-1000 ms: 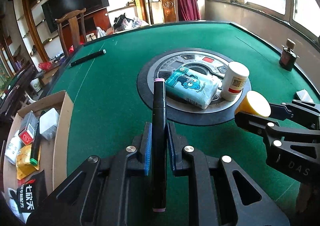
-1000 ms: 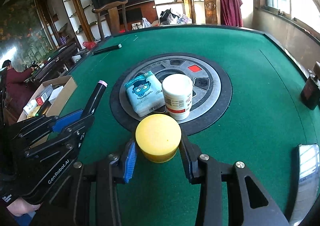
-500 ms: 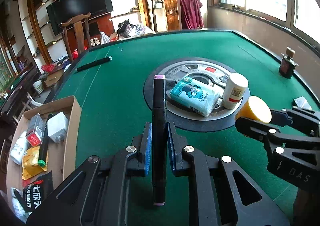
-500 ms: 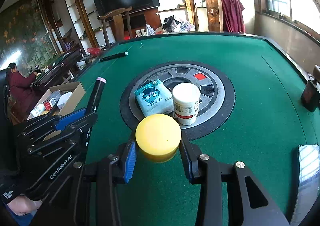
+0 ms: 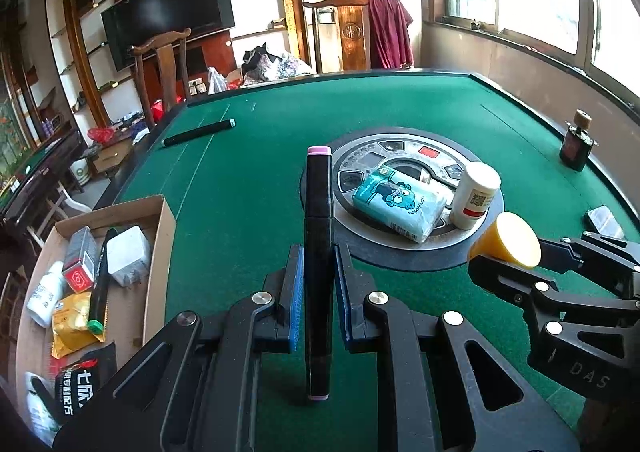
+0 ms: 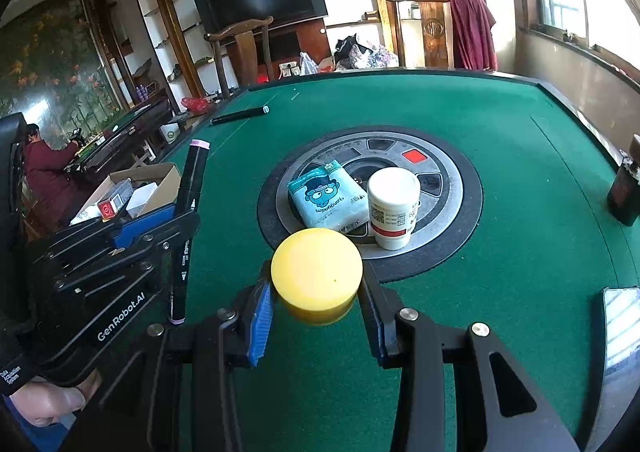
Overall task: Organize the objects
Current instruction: 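Lift the marker in the left tool and the yellow jar in the right tool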
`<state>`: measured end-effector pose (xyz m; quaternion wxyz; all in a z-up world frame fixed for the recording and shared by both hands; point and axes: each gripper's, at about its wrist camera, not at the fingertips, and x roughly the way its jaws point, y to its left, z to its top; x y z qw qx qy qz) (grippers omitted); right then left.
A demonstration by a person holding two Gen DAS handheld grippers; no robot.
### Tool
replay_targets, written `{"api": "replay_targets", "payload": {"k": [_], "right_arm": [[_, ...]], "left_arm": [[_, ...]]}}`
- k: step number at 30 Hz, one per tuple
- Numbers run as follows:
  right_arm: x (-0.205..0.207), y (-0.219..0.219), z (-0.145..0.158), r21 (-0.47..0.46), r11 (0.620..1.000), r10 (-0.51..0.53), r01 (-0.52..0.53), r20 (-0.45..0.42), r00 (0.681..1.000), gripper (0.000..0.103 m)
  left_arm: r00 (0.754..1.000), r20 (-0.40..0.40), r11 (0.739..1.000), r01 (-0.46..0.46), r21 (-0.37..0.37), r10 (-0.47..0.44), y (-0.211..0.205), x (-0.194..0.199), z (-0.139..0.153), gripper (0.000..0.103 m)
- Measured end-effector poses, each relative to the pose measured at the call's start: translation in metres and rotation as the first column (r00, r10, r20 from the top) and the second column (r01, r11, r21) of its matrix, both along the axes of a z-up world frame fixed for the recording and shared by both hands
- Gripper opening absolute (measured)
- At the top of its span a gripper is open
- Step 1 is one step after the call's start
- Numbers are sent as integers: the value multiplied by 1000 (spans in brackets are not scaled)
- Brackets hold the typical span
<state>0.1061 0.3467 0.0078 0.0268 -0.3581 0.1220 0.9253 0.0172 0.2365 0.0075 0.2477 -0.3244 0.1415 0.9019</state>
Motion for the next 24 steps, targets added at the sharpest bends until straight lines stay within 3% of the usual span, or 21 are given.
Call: {"api": "replay_targets", "payload": {"k": [24], "right_arm": [[8,-21,9,25,1000,13,-12,-51,999,40]], "left_arm": [[999,-33,999,-27,41,28,-16,2,15,15]]}}
